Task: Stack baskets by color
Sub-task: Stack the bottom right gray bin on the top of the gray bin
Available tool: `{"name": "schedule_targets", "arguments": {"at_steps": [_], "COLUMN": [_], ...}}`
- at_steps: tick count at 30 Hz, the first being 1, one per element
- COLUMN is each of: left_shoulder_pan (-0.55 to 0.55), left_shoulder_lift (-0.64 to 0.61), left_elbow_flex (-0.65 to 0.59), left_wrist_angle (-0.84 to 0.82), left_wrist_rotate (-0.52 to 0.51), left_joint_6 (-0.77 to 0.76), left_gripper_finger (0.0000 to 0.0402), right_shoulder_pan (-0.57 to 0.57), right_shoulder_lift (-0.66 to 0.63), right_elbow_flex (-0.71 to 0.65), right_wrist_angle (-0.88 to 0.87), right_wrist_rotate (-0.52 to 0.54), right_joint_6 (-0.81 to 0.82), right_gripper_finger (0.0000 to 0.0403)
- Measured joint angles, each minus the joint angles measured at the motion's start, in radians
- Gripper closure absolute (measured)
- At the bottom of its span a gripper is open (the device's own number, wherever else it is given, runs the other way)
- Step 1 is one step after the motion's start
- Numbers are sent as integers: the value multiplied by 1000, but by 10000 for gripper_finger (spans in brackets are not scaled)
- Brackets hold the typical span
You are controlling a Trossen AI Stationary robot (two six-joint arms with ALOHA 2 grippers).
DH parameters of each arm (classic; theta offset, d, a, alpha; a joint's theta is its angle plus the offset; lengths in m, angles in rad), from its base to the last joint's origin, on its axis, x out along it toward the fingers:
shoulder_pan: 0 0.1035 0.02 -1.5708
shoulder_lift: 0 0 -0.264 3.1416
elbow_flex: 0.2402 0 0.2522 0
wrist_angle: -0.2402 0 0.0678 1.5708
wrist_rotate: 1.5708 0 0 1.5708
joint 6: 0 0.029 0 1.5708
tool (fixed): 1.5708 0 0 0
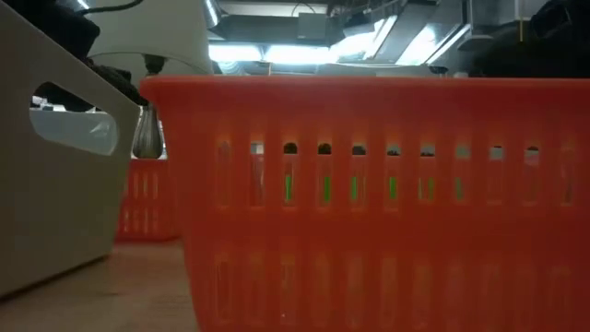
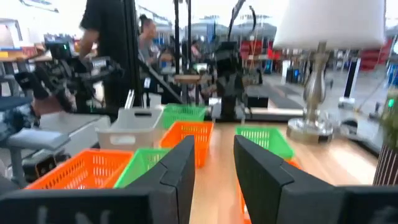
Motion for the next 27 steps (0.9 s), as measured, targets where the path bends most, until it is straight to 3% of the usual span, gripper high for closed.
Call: {"name": "schedule_targets", "arguments": {"at_steps": [9,18,23,27], "left_shoulder_pan": [0,0,0,0], "left_shoulder_lift": [0,0,0,0], "left_elbow_flex": [0,0,1,1], "left_wrist_angle": [128,364,424,420], "left_wrist_rotate": [1,2,2,-37], "left_joint_6": [-80,-79,-79,-35], "left_gripper_finger": [401,401,401,401], "right_shoulder_pan": [0,0,0,0], "right_shoulder_lift": [0,0,0,0], "right_elbow_flex": [0,0,0,0], "right_wrist_angle": [79,108,170,246], "right_wrist_rotate": [27,14,16,51], "right_joint_6": [8,185,116,-36], "right_gripper_finger": [290,290,290,290]}}
